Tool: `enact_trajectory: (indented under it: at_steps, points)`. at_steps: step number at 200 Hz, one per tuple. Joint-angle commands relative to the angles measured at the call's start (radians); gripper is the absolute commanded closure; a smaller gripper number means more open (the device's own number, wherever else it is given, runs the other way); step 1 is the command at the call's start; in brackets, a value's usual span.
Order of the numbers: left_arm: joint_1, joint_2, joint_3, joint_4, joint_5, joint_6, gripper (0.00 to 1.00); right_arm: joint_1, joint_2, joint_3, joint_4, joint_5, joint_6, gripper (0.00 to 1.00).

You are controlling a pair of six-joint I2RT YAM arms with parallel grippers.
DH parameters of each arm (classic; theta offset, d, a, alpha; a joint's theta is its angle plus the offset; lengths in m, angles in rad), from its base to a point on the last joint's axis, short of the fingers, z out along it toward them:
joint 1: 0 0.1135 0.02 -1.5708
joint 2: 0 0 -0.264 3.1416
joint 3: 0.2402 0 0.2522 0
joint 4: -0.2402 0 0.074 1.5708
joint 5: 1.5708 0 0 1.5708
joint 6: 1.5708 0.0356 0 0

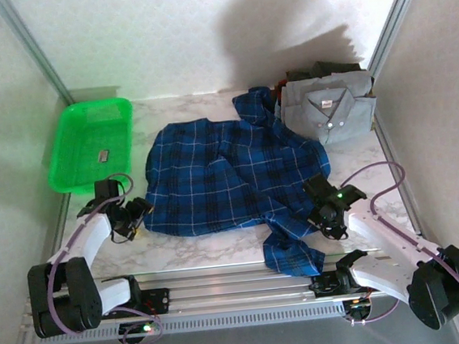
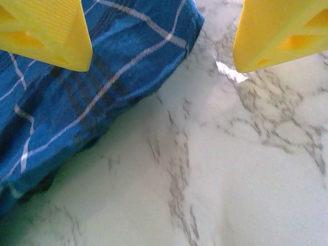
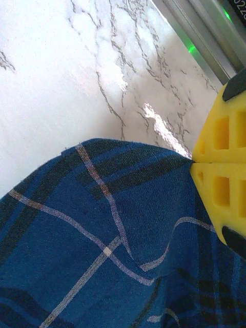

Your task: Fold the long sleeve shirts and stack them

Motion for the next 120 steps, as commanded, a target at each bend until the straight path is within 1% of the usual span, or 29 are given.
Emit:
enact_trajectory:
  at_steps: [1,16,28,47,55,65,74,97,120]
  points:
    - [-0.045,-0.042,0.005,-0.103,0.040,-0.045,0.26,-0.005,0.003,-0.013,-0.057,0.020,-0.013,1.00]
    - [-0.056,-0.079,-0.018,-0.129,0.049,-0.057,0.26,-0.005,0.001,-0.029,-0.044,0.011,-0.015,1.00]
    - [-0.057,-0.080,-0.040,-0.136,0.050,-0.052,0.27,-0.004,0.002,-0.039,-0.035,0.007,-0.012,1.00]
    - [-0.070,-0.045,-0.073,-0.066,0.052,-0.067,0.30,-0.005,0.012,-0.043,-0.018,-0.002,-0.019,1.00]
    - [-0.076,-0.018,-0.070,-0.029,0.050,-0.074,0.33,-0.004,0.019,-0.040,-0.014,-0.005,-0.025,1.00]
    - [-0.077,0.024,-0.060,0.011,0.065,-0.085,0.39,-0.004,0.023,-0.029,-0.021,-0.003,-0.033,1.00]
    - [-0.080,0.046,-0.046,0.031,0.083,-0.097,0.42,-0.004,0.020,-0.019,-0.034,0.003,-0.039,1.00]
    - [-0.096,0.043,-0.004,-0.008,0.070,-0.085,0.41,-0.004,0.007,0.010,-0.052,0.015,-0.060,1.00]
    - [-0.096,0.014,-0.054,-0.043,0.082,-0.069,0.40,-0.005,0.023,0.017,-0.047,0.004,-0.068,1.00]
